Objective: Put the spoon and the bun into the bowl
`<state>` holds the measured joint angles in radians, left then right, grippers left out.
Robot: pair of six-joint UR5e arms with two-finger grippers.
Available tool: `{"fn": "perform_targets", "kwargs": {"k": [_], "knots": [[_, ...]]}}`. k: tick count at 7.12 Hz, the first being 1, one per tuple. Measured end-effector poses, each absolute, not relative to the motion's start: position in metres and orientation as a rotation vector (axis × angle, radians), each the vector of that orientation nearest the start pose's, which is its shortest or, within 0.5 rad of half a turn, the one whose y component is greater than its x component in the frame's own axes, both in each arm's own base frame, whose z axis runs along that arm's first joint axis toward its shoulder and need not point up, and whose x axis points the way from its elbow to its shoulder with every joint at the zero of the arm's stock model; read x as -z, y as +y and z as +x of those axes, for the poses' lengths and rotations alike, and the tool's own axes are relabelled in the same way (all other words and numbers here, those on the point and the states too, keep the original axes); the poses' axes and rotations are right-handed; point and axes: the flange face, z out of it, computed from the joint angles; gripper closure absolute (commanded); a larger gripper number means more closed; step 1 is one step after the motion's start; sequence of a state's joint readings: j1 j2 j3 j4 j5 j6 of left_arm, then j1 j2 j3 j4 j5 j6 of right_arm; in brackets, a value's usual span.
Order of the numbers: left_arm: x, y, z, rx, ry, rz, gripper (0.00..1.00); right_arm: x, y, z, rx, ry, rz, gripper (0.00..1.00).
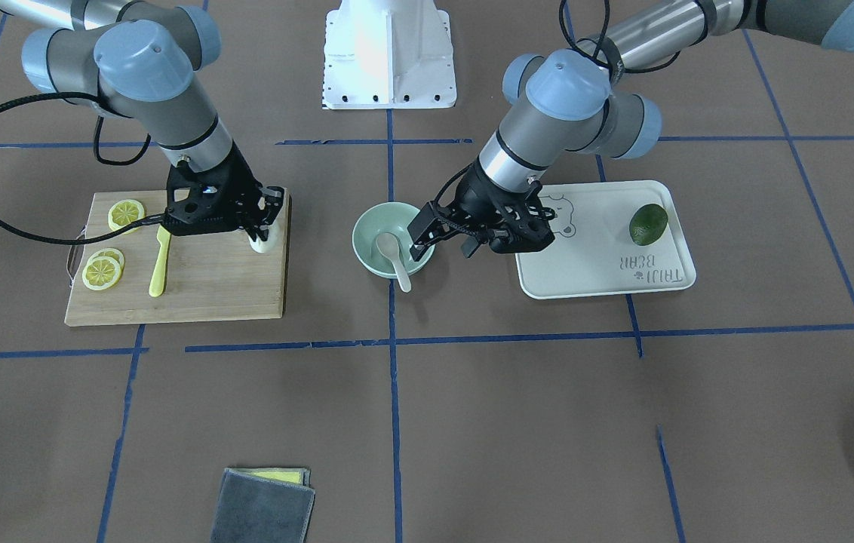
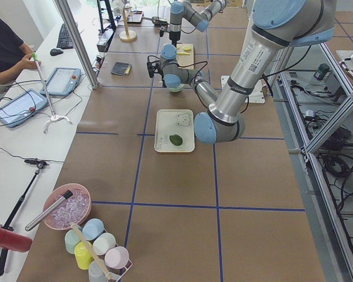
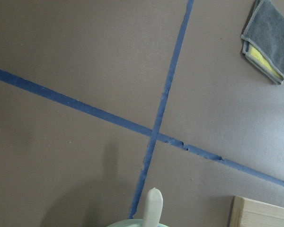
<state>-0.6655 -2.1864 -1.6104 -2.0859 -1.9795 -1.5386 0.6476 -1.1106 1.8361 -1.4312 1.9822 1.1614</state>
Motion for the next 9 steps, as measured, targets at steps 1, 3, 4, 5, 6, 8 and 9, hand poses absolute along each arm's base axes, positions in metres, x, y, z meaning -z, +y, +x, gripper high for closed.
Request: {"fn": "perform_targets", "kwargs": {"k": [1, 3, 4, 5, 6, 8, 9], "knots": [[-0.215, -0.499, 0.454, 0.267, 1.139, 0.094, 0.00, -0.241, -0.441, -0.448, -0.024, -0.962, 0.108, 1.00], [-0.227, -0.513, 0.405, 0.212, 1.039, 0.163, 0.00, -0.200, -0.430, -0.484, -0.027, -1.002, 0.104, 1.00], [-0.232, -0.521, 0.376, 0.196, 1.002, 0.197, 0.00, -0.187, -0.426, -0.507, -0.032, -1.001, 0.110, 1.00], [-0.234, -0.527, 0.345, 0.185, 0.966, 0.231, 0.00, -0.179, -0.425, -0.527, -0.034, -0.993, 0.112, 1.00], [-0.240, -0.532, 0.316, 0.173, 0.932, 0.261, 0.00, -0.175, -0.423, -0.540, -0.034, -0.986, 0.113, 0.44], [-0.267, -0.547, 0.247, 0.153, 0.857, 0.331, 0.00, -0.162, -0.422, -0.549, -0.051, -0.997, 0.112, 0.00], [-0.287, -0.552, 0.216, 0.131, 0.816, 0.360, 0.00, -0.157, -0.422, -0.550, -0.058, -1.004, 0.111, 0.00]]}}
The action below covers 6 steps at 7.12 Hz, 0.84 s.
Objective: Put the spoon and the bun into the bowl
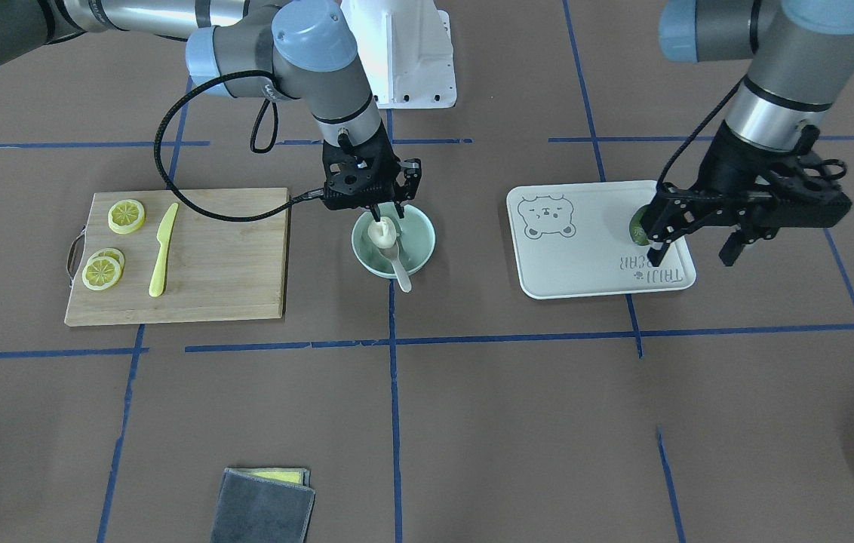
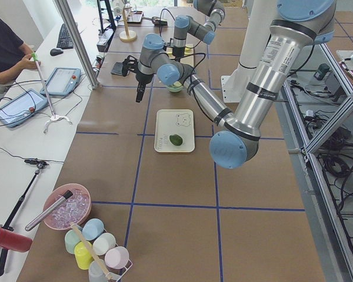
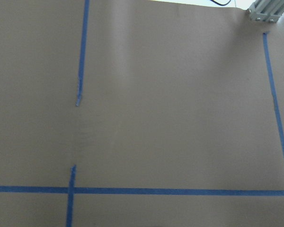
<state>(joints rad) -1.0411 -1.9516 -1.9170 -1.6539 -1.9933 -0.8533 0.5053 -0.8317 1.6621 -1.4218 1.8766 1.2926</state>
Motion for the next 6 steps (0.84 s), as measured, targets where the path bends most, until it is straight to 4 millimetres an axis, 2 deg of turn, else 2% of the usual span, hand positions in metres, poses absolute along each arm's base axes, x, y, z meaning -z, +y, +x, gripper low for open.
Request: {"fn": "perform_targets", "kwargs": {"k": [2, 3, 5, 6], "knots": [[-0.328, -0.555, 0.177, 0.045, 0.735, 0.391, 0.00, -0.151, -0.422, -0.549, -0.060, -1.013, 0.114, 0.00], [-0.350, -0.558, 0.150, -0.001, 0.688, 0.408, 0.00, -0.147, -0.425, -0.546, -0.060, -1.017, 0.119, 0.00], [-0.399, -0.564, 0.090, -0.050, 0.618, 0.400, 0.00, -0.146, -0.433, -0.518, -0.066, -0.962, 0.116, 0.00], [-0.429, -0.560, 0.060, -0.073, 0.618, 0.371, 0.00, -0.152, -0.437, -0.493, -0.040, -0.891, 0.122, 0.00]]}}
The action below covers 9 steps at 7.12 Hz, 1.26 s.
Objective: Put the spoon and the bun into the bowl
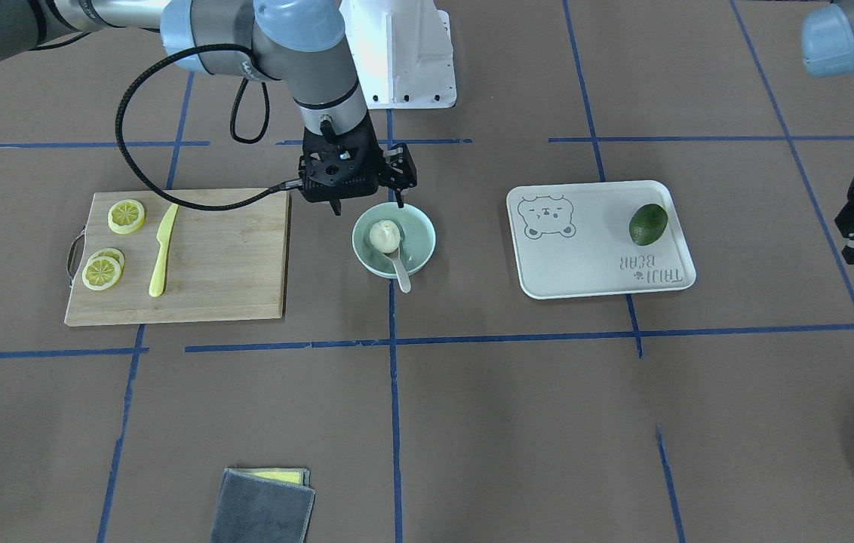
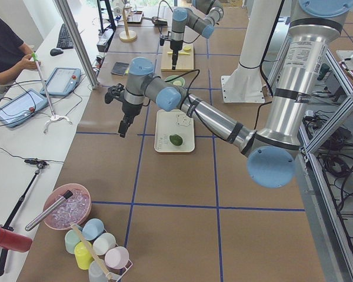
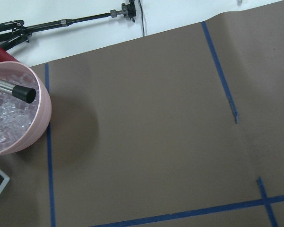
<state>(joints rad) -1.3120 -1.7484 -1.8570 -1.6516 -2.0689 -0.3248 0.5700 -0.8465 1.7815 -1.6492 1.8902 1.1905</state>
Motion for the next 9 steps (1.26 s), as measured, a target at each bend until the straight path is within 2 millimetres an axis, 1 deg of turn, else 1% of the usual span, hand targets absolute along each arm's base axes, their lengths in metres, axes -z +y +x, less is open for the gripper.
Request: {"fn": "perform_targets", "kwargs": {"k": [1, 2, 3, 4, 5, 6, 7, 9], "knots": [[-0.458, -0.557, 0.026, -0.106, 0.619, 0.351, 0.00, -0.167, -0.444, -0.458, -0.004, -0.818, 0.136, 0.00], [-0.490, -0.556, -0.006, -0.122, 0.624, 0.326, 0.00, -0.187, -0.455, -0.415, 0.033, -0.747, 0.154, 0.00], [-0.524, -0.553, -0.034, -0.119, 0.645, 0.291, 0.00, -0.207, -0.471, -0.372, 0.077, -0.689, 0.165, 0.00], [-0.552, -0.545, -0.052, -0.119, 0.668, 0.260, 0.00, -0.227, -0.489, -0.329, 0.111, -0.665, 0.156, 0.00], [-0.580, -0.531, -0.061, -0.125, 0.683, 0.226, 0.00, -0.253, -0.509, -0.280, 0.137, -0.671, 0.132, 0.00], [-0.601, -0.516, -0.066, -0.120, 0.696, 0.192, 0.00, -0.285, -0.523, -0.230, 0.172, -0.687, 0.111, 0.00], [-0.616, -0.502, -0.067, -0.109, 0.717, 0.159, 0.00, -0.322, -0.530, -0.183, 0.204, -0.702, 0.092, 0.00], [-0.638, -0.480, -0.066, -0.086, 0.757, 0.096, 0.00, -0.405, -0.535, -0.093, 0.223, -0.756, 0.040, 0.00]]}}
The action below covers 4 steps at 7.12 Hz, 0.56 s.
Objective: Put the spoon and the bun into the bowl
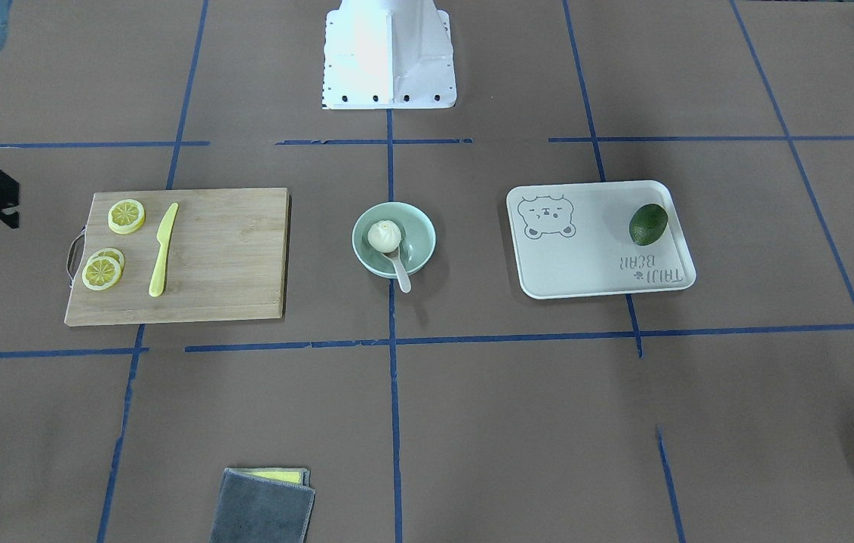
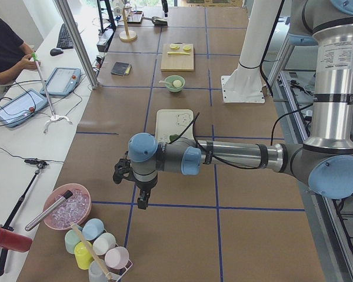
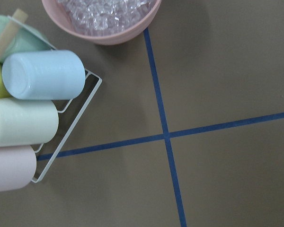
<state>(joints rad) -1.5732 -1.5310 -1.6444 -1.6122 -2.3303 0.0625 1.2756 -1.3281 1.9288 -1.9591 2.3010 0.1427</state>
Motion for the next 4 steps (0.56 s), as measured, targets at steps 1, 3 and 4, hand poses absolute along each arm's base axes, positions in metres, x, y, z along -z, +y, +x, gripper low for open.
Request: {"fn": "perform_targets", "kwargs": {"k": [1, 3, 4], "knots": [[-0.645, -0.472, -0.066, -0.077, 0.765, 0.076, 0.00, -0.450, -0.535, -0.049, 0.227, -0.781, 0.020, 0.00], [-0.651, -0.465, -0.065, -0.072, 0.769, 0.062, 0.00, -0.531, -0.523, 0.018, 0.230, -0.801, -0.012, 0.00], [-0.651, -0.464, -0.065, -0.071, 0.770, 0.062, 0.00, -0.560, -0.514, 0.042, 0.238, -0.807, -0.017, 0.00]]}}
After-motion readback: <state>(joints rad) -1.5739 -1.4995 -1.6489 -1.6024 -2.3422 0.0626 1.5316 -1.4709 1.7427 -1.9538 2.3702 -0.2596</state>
